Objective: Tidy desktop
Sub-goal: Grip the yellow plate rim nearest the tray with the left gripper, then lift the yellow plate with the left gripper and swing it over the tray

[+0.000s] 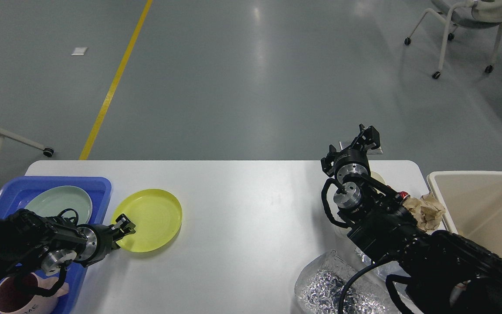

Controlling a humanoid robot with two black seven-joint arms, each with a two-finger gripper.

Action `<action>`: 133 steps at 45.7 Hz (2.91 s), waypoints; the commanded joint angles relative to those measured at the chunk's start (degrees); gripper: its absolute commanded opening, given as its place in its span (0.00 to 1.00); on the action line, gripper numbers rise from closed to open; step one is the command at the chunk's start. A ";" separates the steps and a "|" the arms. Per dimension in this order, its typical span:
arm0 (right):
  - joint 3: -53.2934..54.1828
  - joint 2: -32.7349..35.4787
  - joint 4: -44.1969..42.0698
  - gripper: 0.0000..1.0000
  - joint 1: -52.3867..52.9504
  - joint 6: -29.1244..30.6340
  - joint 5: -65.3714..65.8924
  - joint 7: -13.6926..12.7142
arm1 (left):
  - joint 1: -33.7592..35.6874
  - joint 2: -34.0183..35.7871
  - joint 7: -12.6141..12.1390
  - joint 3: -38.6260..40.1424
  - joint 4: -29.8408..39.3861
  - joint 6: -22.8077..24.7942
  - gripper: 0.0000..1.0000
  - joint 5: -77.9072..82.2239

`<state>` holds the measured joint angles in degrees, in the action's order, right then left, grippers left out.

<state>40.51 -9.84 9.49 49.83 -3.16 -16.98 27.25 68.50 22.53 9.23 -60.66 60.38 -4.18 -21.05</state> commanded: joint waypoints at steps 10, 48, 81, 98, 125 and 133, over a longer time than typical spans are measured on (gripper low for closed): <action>0.00 0.00 0.00 1.00 0.00 0.00 0.02 0.00 | -0.56 0.06 -0.01 0.01 0.08 0.04 0.38 0.04; 0.00 0.00 0.00 1.00 0.00 0.00 -0.07 0.00 | -1.52 0.24 0.08 1.68 -0.18 -0.22 0.04 -0.05; 0.00 0.00 0.00 1.00 0.00 0.00 0.02 0.00 | 8.30 7.00 0.34 0.54 11.05 1.45 0.00 0.31; 0.00 0.00 0.00 1.00 0.00 0.00 0.02 0.00 | 45.39 12.72 0.61 -22.21 22.23 27.00 0.00 1.71; -0.08 0.00 0.00 1.00 0.00 0.00 0.02 0.00 | 101.50 12.72 0.61 -49.02 21.44 59.18 0.00 29.22; 0.00 0.00 0.00 1.00 0.00 0.00 0.01 0.00 | 100.27 13.24 0.96 -52.46 20.30 59.18 0.00 28.43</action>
<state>40.51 -9.84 9.49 49.83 -3.16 -17.02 27.25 169.71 34.89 9.94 -112.32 81.45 55.03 8.11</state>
